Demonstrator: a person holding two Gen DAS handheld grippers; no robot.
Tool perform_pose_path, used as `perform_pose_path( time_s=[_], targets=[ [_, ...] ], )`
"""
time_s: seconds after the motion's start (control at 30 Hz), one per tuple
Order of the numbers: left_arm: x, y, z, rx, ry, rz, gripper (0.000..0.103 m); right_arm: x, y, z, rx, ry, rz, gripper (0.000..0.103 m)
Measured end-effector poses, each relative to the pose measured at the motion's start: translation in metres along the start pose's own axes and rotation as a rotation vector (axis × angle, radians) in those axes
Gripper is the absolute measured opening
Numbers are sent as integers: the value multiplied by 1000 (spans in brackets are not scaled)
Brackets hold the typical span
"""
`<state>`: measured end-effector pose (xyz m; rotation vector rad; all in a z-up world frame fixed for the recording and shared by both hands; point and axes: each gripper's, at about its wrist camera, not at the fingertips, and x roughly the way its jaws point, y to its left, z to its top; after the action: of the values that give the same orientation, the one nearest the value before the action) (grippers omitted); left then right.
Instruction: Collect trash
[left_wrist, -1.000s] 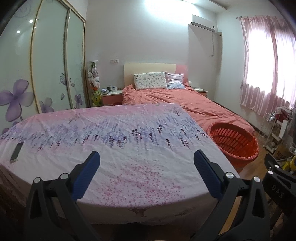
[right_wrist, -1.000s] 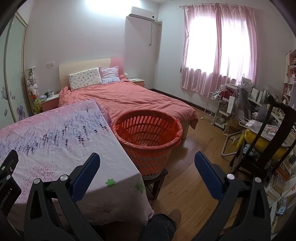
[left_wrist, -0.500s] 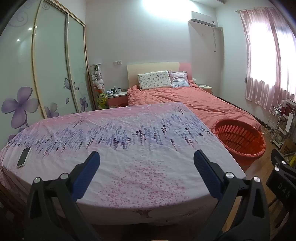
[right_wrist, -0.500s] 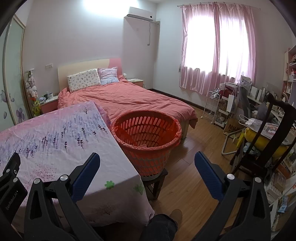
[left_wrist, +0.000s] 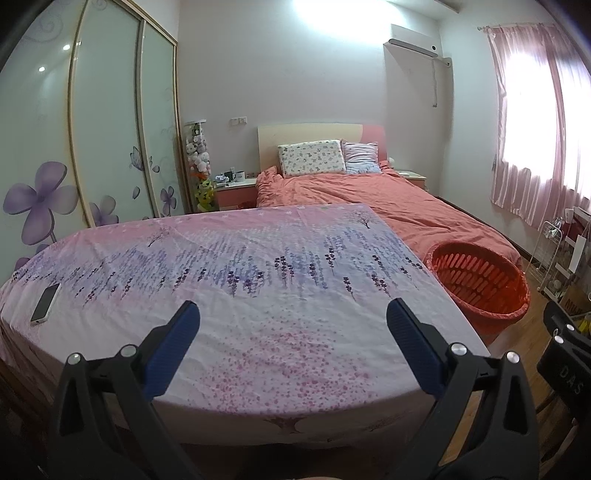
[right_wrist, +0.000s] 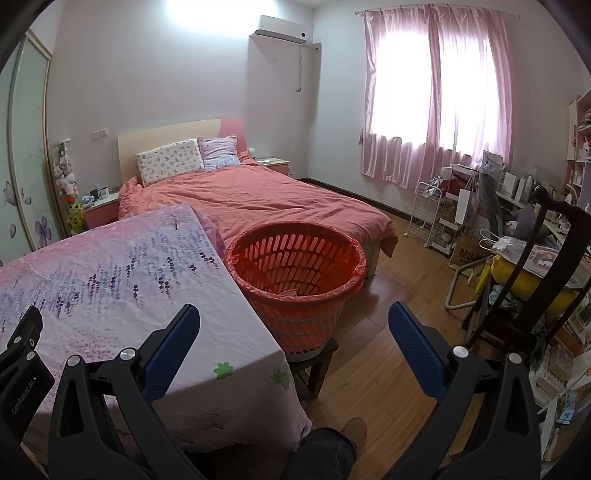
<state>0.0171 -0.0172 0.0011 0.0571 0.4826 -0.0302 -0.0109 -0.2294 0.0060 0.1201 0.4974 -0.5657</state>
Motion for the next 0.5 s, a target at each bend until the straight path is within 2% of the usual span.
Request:
perform_pose_path(
  time_s=[0.5],
  targets=[
    [1,3,0,-20,4,1,99,2,5,1,-7,5,14,101]
  ],
)
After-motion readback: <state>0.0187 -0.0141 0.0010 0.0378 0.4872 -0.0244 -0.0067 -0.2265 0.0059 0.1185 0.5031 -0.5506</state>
